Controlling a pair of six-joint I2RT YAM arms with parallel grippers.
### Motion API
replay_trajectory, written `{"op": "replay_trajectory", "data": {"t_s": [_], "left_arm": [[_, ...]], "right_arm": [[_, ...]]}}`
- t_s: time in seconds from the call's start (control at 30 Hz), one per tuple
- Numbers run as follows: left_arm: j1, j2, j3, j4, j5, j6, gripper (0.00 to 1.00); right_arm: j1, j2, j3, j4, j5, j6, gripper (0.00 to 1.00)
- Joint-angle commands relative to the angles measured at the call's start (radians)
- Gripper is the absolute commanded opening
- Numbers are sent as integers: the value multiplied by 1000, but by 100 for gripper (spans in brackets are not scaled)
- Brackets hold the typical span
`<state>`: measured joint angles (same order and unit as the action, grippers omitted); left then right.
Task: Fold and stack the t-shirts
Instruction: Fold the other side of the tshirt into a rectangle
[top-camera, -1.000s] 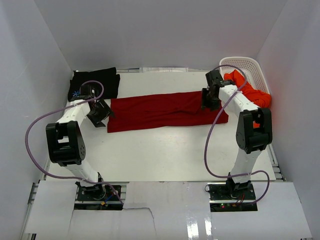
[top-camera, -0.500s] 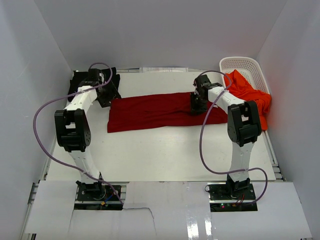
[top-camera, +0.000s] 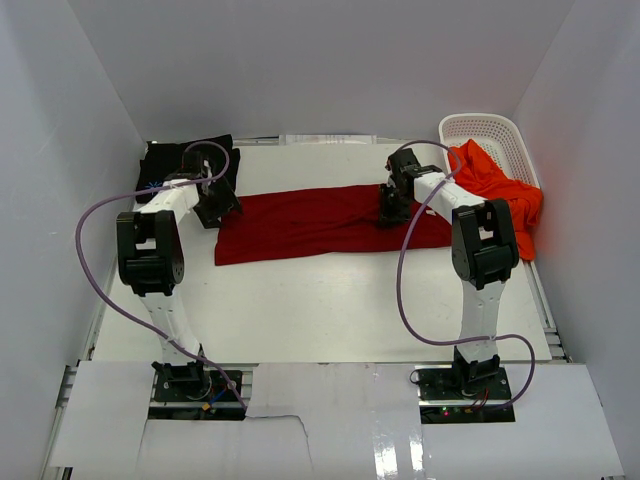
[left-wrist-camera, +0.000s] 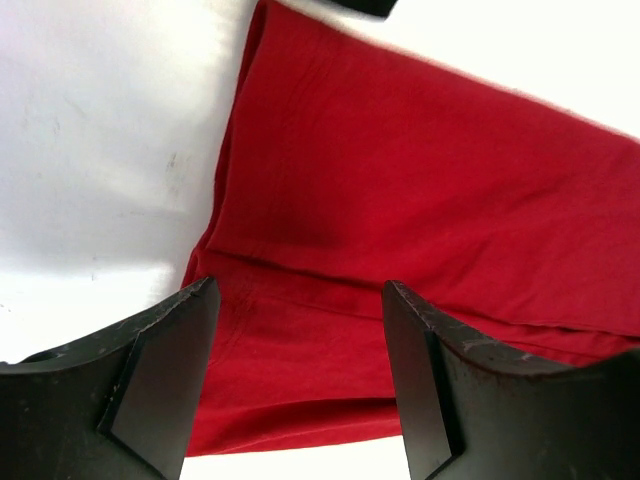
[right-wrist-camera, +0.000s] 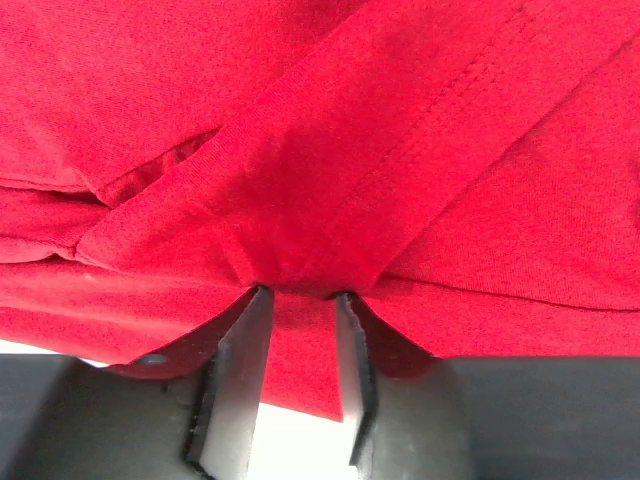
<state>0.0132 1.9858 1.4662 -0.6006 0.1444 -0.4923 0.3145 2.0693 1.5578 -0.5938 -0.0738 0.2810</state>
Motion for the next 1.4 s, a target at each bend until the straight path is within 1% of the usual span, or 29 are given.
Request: {"op": "replay_trajectory", "data": {"t_s": [0.0,0.03,0.1,0.13,0.17,0.33,0.47,0.53,0.63,0.8,0.83,0.9,0.93,0.97,1.0,1.13,1.2,1.23,1.27,1.37], "left_arm": [[4,-73,-30,38,-8,14,77],[4,-74,-38,41,-9,14,77],[4,-77,-47,45,-11,14,77],[4,-77,-49,47,-11,15,77],[4,-81,-49,47,-12,14,77],[4,-88,-61,55,-9,15,77],[4,-90,-70,56,-9,17,77],[4,-93,-76,59,-11,18,77],[4,-91,-81,65,-6,20,77],[4,-90,-89,71,-3,20,77],[4,-91,-90,71,-3,20,77],[4,-90,-93,71,-5,21,77],[4,-90,-93,71,-5,21,77],[4,-90,-95,74,-6,21,77],[4,-90,-95,76,-5,21,77],[4,-85,-93,76,-3,24,77],[4,-85,-90,76,-6,34,77],[4,-85,-89,74,-9,38,77],[4,-85,-87,76,-11,43,77],[4,-87,-86,76,-23,60,77]], "right_arm": [[3,-23,39,14,41,-2,34],[5,-28,39,14,46,-3,28],[8,-32,41,14,52,-6,22],[6,-32,45,12,52,-8,13],[8,-32,47,12,51,-8,8],[18,-15,94,28,32,-9,8],[28,61,215,2,26,-23,8],[29,92,304,-8,19,-39,8],[29,149,389,17,-14,-54,8],[29,236,478,107,-115,-88,17],[29,245,493,114,-125,-95,33],[29,267,511,114,-124,-106,51],[29,267,515,111,-118,-108,65],[29,256,506,114,-104,-111,74],[29,244,487,126,-92,-115,78],[29,129,369,212,-66,-128,80],[28,85,309,213,-51,-128,79],[28,34,286,209,-43,-129,79],[28,8,236,206,-34,-129,79],[28,-76,155,151,61,-138,79]]}}
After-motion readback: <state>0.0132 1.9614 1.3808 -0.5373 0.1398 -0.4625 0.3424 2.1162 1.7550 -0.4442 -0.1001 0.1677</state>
